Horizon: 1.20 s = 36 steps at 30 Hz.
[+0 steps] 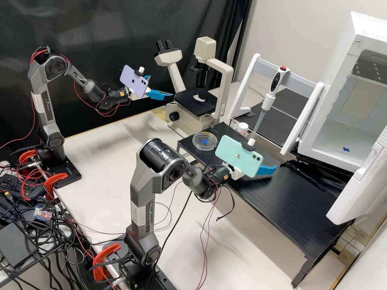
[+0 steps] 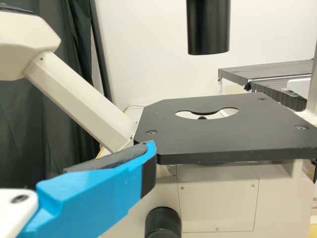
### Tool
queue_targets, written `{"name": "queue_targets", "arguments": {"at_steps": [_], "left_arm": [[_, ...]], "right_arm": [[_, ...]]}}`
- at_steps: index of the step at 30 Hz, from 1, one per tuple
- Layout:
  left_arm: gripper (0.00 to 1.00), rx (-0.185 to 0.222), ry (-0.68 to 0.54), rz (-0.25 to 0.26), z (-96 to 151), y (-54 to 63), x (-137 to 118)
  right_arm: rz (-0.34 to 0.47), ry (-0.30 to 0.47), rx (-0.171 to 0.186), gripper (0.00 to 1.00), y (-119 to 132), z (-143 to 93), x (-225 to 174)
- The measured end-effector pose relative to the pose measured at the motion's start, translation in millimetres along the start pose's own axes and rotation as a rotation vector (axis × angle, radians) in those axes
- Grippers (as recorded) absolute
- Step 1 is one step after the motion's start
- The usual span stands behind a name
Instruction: Move the petri dish to the incubator
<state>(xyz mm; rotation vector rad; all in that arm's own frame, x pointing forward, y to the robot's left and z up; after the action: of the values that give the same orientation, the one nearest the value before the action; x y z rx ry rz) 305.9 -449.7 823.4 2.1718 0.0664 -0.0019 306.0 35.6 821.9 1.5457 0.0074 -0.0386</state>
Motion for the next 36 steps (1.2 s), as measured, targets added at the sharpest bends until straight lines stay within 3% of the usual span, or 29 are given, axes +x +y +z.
{"name": "queue_targets", "arguments": {"at_steps": [15,21,24,29,36], "left_arm": [[1.0,0.0,0.0,0.0,0,0.0,0],[1.0,0.0,0.0,0.0,0,0.0,0],[1.0,0.0,0.0,0.0,0,0.0,0],[1.0,0.0,0.0,0.0,0,0.0,0],[1.0,0.0,0.0,0.0,0,0.0,0]], "right_arm": [[-0.004,0.033,-0.001,1.0,-2,-8,-19],[0.001,0.136,0.032,1.0,-6,-28,-43],[-0.016,0.213,0.024,1.0,-11,-40,-54],[-0.099,0.321,0.02,1.0,-32,-60,-70],[-0.199,0.369,0.006,1.0,-55,-69,-76]]}}
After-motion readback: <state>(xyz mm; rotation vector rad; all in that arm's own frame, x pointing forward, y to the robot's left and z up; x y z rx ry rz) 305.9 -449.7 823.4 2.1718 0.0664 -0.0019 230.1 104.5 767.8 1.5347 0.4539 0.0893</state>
